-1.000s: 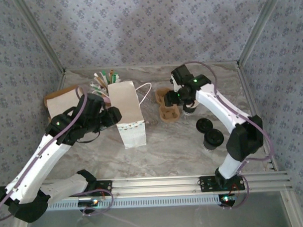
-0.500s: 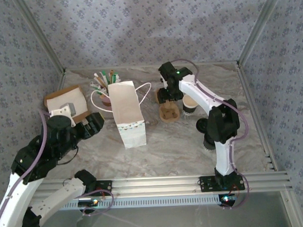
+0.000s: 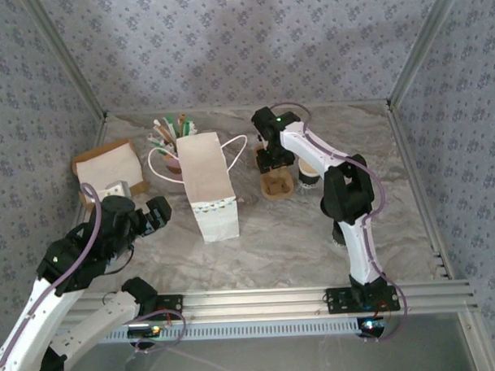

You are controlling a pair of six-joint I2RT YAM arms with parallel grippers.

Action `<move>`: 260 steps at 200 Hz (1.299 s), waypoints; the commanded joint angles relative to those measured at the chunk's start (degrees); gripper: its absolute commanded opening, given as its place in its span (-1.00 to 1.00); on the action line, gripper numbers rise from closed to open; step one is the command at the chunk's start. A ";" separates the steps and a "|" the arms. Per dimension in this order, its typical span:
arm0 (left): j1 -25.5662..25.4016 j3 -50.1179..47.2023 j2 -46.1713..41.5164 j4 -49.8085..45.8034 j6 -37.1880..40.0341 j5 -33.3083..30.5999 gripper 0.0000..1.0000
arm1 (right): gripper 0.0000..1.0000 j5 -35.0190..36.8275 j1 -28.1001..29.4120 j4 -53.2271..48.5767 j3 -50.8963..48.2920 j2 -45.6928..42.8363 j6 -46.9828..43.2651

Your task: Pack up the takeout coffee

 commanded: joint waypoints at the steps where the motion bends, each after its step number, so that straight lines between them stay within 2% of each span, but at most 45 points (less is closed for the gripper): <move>1: -0.20 -0.32 0.35 1.03 0.21 -1.18 0.99 | 0.13 1.55 0.59 -2.62 2.84 1.83 -1.11; 111: -0.17 -1.44 0.53 2.20 0.43 -1.02 0.99 | -0.02 1.81 0.21 -2.92 5.23 5.33 -0.85; 187: -0.20 -1.79 0.84 2.71 0.61 -0.83 0.99 | 0.03 1.11 -0.16 -3.06 6.23 5.87 -0.58; 260: -0.14 -1.79 0.98 3.04 0.76 -0.82 0.99 | -0.11 0.65 -0.27 -3.06 6.14 6.47 -0.32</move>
